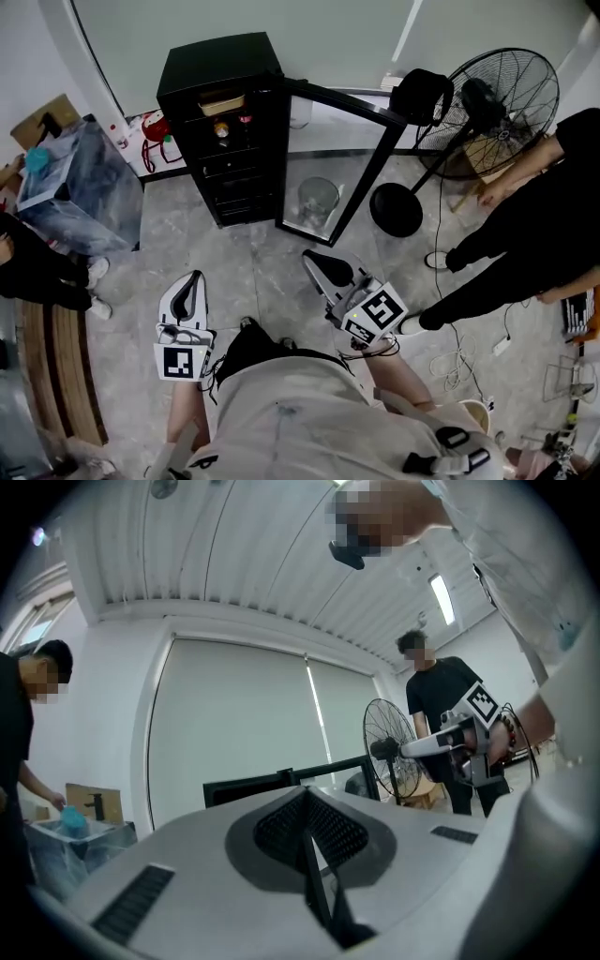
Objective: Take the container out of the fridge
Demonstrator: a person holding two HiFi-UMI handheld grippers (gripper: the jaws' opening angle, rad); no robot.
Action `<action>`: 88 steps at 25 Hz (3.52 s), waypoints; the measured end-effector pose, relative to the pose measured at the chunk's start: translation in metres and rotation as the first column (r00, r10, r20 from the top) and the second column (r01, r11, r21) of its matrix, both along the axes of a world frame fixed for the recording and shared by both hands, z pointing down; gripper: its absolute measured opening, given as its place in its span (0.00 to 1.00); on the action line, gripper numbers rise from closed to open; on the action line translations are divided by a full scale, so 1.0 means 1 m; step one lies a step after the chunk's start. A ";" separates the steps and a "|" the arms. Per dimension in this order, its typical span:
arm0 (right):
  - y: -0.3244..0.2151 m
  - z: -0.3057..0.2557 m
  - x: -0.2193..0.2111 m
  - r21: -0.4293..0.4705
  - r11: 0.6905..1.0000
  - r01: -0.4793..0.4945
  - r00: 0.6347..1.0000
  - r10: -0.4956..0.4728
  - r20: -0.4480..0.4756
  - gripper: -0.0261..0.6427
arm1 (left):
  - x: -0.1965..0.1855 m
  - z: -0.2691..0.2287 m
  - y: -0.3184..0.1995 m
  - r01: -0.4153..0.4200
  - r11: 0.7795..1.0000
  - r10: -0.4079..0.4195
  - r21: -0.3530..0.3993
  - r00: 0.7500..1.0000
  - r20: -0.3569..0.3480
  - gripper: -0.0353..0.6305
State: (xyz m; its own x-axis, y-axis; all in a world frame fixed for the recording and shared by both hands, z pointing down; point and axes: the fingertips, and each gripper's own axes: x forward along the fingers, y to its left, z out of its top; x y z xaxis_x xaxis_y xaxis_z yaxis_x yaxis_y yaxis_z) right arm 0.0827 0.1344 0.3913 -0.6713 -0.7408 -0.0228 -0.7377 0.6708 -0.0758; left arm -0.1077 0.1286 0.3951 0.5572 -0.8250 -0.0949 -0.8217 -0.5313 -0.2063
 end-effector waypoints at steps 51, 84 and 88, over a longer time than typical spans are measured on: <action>-0.318 0.020 -0.030 -0.051 0.994 -0.093 0.982 0.083 -0.168 0.06 | -0.011 0.019 -0.314 -0.122 0.988 0.118 -0.097 0.992 -0.043 0.06; -0.325 0.049 -0.046 0.404 0.896 0.186 0.291 0.343 -0.893 0.06 | -0.015 0.028 -0.316 -0.117 0.985 0.112 -0.124 0.993 -0.046 0.06; -0.326 0.052 -0.046 0.386 0.903 0.189 0.302 0.320 -0.898 0.06 | -0.015 0.030 -0.317 -0.114 0.985 0.108 -0.130 0.993 -0.053 0.06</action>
State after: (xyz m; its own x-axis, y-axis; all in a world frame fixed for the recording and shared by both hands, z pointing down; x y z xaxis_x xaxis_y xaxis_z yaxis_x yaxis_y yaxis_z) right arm 0.0369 -0.1917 0.4436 -0.3642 -0.8775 0.3120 -0.1670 0.3911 0.9051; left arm -0.1227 -0.1886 0.4254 0.6435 -0.7653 -0.0157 -0.7631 -0.6398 -0.0915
